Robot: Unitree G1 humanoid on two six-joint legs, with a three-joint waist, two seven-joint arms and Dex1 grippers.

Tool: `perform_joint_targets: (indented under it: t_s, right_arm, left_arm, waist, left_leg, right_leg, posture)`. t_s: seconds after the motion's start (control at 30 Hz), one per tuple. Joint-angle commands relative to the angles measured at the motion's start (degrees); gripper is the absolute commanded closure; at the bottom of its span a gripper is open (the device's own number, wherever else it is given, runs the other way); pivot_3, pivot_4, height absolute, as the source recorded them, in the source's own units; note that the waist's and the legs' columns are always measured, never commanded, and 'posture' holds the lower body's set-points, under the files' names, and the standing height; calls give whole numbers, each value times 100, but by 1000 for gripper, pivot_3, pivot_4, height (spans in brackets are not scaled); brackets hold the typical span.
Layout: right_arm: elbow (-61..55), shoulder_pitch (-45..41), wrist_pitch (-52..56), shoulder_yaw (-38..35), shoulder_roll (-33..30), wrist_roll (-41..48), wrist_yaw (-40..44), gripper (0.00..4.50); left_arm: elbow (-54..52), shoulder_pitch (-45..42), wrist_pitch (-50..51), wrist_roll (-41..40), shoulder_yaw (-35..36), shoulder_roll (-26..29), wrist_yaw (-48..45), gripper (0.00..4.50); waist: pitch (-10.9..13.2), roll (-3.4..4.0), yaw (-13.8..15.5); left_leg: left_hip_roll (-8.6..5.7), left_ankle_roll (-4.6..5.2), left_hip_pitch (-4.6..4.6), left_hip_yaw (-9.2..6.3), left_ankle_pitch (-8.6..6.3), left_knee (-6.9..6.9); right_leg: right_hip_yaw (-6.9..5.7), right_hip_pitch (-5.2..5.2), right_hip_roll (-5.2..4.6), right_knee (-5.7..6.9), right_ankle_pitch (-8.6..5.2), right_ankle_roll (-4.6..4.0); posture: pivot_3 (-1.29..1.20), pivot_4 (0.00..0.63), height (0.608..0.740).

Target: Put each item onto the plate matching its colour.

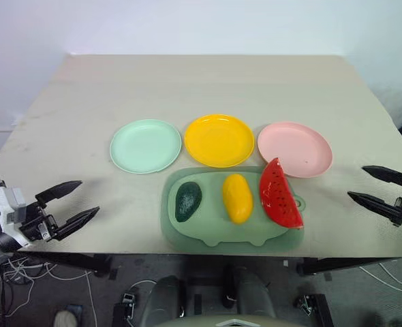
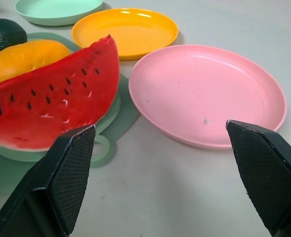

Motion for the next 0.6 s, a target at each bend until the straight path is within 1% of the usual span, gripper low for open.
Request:
perform_joint_targets:
  t_s: [0.03, 0.33, 0.6]
  right_arm:
    - [81, -11, -114, -126, -73, 5, 51, 0]
    - [-83, -95, -5, -159, -111, 76, -40, 0]
    - [-726, 190, 388, -251, -82, 216, -163, 0]
  left_arm:
    - [-7, -90, -115, -43, 55, -62, 25, 26]
    - [27, -219, -214, 40, -20, -159, 12, 26]
    - [83, -275, -256, 34, -76, -128, -137, 26]
  waist:
    - [0, 0, -2]
    - [0, 0, -12]
    - [0, 0, 0]
  left_leg:
    - [0, 0, 0, 0, 0, 0]
    - [-1, 0, 1, 1, 0, 0]
    - [0, 0, -1, 0, 0, 0]
  right_leg:
    - [0, 0, 0, 0, -3, -4]
    - [0, -1, 3, 1, 3, 4]
    - [0, 0, 1, 0, 2, 3]
  posture:
    - [0, 150, 733]
    - [0, 150, 733]
    - [0, 150, 733]
